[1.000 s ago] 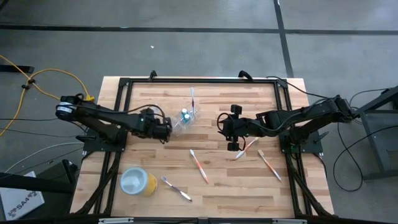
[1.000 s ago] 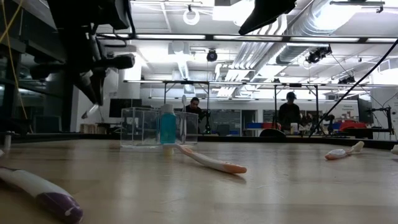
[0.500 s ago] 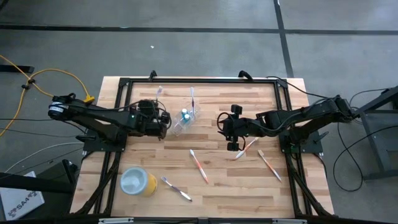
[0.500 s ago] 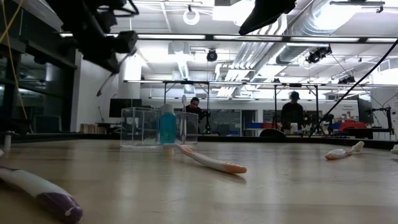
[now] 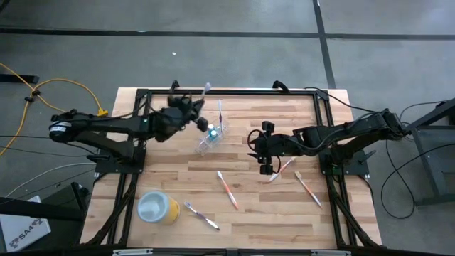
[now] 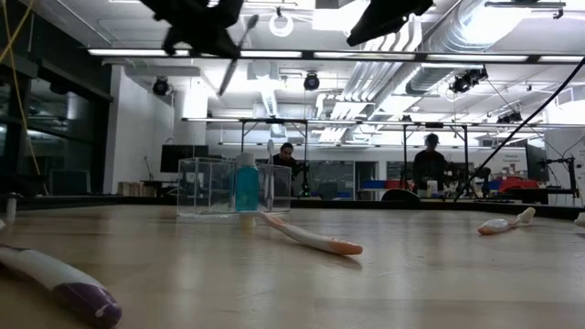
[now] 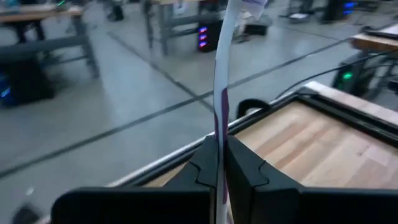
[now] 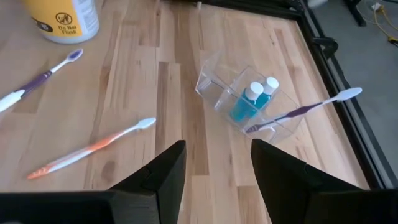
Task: Pick & Place toothbrushing station
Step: Put the top violet toothbrush into the transparent organizer
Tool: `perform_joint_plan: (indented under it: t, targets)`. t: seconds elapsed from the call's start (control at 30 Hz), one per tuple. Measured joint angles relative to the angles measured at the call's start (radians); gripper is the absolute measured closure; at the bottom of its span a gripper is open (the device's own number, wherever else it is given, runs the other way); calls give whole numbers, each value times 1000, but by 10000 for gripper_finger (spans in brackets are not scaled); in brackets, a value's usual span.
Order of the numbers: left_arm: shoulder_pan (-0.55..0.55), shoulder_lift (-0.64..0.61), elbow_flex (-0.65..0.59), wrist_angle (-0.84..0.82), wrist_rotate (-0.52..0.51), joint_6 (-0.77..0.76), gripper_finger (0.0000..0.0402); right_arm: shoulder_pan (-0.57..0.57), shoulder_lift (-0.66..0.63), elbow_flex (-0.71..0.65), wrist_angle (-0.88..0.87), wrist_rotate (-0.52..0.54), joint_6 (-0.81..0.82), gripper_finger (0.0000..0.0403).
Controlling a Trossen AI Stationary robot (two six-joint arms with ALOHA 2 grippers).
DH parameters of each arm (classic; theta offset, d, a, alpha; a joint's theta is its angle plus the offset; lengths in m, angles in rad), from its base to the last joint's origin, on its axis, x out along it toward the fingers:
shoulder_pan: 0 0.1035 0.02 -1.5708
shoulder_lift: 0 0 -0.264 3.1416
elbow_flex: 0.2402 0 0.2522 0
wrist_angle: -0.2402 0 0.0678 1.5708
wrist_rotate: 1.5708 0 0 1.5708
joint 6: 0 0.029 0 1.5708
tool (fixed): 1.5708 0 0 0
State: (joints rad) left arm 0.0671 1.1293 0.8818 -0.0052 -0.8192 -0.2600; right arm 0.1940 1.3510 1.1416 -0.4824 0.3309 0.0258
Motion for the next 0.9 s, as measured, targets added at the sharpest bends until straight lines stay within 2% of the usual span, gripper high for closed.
perform_joint_plan:
  t: [0.4,0.67,0.9]
  targets:
    - [76,265,-2,370,63,115,399,0,0,0,-17,2,-1,229]
    - [87,405,-2,519,90,98,399,0,0,0,-37,3,4,229]
    - [86,470,-3,591,85,70,399,0,0,0,-38,3,24,229]
